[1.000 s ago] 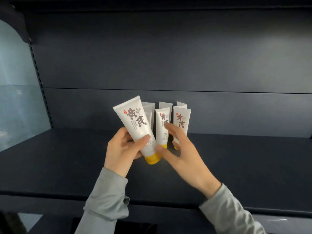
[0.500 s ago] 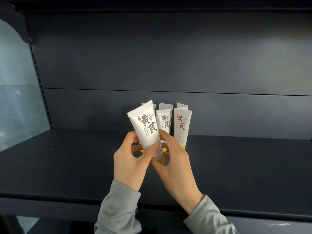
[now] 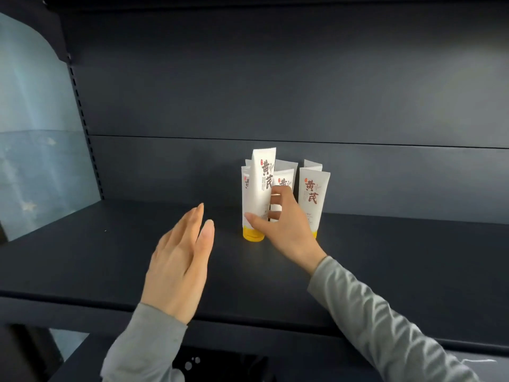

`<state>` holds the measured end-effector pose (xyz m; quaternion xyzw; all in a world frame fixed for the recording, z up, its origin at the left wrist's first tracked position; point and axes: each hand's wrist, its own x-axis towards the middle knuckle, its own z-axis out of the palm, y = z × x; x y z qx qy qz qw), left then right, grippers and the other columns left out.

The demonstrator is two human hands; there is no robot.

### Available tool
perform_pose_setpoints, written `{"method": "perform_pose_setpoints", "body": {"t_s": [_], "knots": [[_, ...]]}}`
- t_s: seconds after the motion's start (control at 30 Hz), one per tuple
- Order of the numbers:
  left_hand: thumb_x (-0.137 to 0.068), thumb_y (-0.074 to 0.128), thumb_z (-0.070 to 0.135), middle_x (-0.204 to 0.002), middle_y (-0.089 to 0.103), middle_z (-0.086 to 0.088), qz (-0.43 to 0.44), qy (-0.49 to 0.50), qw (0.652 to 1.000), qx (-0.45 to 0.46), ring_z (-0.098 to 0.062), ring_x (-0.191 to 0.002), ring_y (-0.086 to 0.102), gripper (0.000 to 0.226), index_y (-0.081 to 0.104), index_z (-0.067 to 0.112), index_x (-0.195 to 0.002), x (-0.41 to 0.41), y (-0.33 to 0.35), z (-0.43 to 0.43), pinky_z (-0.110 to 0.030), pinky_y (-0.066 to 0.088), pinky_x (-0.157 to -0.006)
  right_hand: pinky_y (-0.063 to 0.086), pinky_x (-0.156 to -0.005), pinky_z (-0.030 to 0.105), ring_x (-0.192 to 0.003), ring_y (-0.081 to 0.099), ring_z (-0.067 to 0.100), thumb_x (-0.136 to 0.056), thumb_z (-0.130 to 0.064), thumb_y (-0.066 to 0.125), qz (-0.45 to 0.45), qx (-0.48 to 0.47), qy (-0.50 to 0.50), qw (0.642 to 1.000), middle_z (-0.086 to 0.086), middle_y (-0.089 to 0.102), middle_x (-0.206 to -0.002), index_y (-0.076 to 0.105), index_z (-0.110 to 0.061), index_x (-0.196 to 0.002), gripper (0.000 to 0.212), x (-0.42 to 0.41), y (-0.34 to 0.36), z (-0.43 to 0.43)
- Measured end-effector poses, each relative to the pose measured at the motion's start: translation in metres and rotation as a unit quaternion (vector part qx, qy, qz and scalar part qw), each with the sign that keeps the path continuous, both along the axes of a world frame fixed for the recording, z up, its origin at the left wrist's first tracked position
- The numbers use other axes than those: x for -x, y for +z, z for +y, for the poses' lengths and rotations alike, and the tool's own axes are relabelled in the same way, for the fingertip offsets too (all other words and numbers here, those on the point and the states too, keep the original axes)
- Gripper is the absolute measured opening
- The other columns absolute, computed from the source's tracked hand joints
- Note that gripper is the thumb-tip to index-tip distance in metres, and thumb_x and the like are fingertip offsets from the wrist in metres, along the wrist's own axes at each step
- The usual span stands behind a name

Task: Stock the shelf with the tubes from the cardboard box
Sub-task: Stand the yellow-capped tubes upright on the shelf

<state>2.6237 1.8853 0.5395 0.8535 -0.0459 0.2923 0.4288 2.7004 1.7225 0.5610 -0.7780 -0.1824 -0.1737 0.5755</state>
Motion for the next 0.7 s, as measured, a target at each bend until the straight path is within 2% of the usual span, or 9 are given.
{"method": "perform_pose_setpoints", "body": {"t_s": [0.13,0.23,0.33,0.5,0.63,0.7], "knots": [[-0.073,0.000,0.072,-0.151,0.027,0.012,0.027,0.063,0.993,-0.098,-0.010,-0.138,0.023,0.083,0.022,0.036,-0.144,0.008,-0.003,0.009,-0.036,0.014,-0.115,0.044,-0.063,0.009,-0.092,0.057,0.009,-0.080,-0.024,0.074,0.046,0.037,-0.013,0.998,-0.008,0.048,-0.111,0.036,-0.021,-0.121,0.056,-0.015,-0.014,0.008],[-0.068,-0.006,0.072,-0.154,0.019,0.013,0.071,0.089,0.977,-0.178,-0.010,-0.141,0.018,0.087,0.013,0.036,-0.145,0.007,-0.012,0.018,-0.036,0.008,-0.117,0.043,-0.070,0.012,-0.105,0.055,0.015,-0.082,-0.022,0.072,0.062,0.038,-0.015,0.997,-0.008,0.045,-0.111,0.031,-0.025,-0.113,0.052,-0.022,-0.027,0.016],[-0.065,-0.009,0.073,-0.154,0.016,0.014,0.095,0.104,0.964,-0.226,-0.010,-0.141,0.016,0.090,0.010,0.037,-0.145,0.006,-0.023,0.027,-0.035,0.007,-0.117,0.042,-0.079,0.018,-0.108,0.052,0.015,-0.083,-0.021,0.071,0.060,0.048,-0.018,0.997,-0.009,0.043,-0.111,0.030,-0.025,-0.113,0.051,-0.026,-0.035,0.018],[-0.066,-0.004,0.074,-0.153,0.022,0.013,0.094,0.095,0.967,-0.216,-0.009,-0.141,0.020,0.090,0.015,0.035,-0.145,0.008,-0.029,0.037,-0.034,0.008,-0.116,0.043,-0.084,0.021,-0.109,0.051,0.015,-0.083,-0.022,0.071,0.064,0.049,-0.027,0.996,-0.008,0.043,-0.112,0.033,-0.020,-0.122,0.054,-0.028,-0.039,0.018],[-0.075,0.009,0.069,-0.151,0.026,0.012,0.085,0.074,0.974,-0.195,-0.010,-0.140,0.023,0.079,0.019,0.034,-0.145,0.009,-0.029,0.037,-0.034,0.010,-0.116,0.042,-0.089,0.022,-0.111,0.045,0.011,-0.084,-0.023,0.070,0.070,0.051,-0.040,0.995,-0.007,0.042,-0.117,0.031,-0.018,-0.130,0.060,-0.027,-0.041,0.022],[-0.073,0.007,0.070,-0.151,0.026,0.013,0.086,0.064,0.975,-0.193,-0.009,-0.140,0.022,0.081,0.018,0.035,-0.145,0.010,-0.029,0.037,-0.033,0.010,-0.116,0.041,-0.087,0.020,-0.111,0.044,0.010,-0.084,-0.023,0.070,0.069,0.052,-0.050,0.995,-0.007,0.043,-0.119,0.031,-0.018,-0.131,0.061,-0.027,-0.041,0.024]]}}
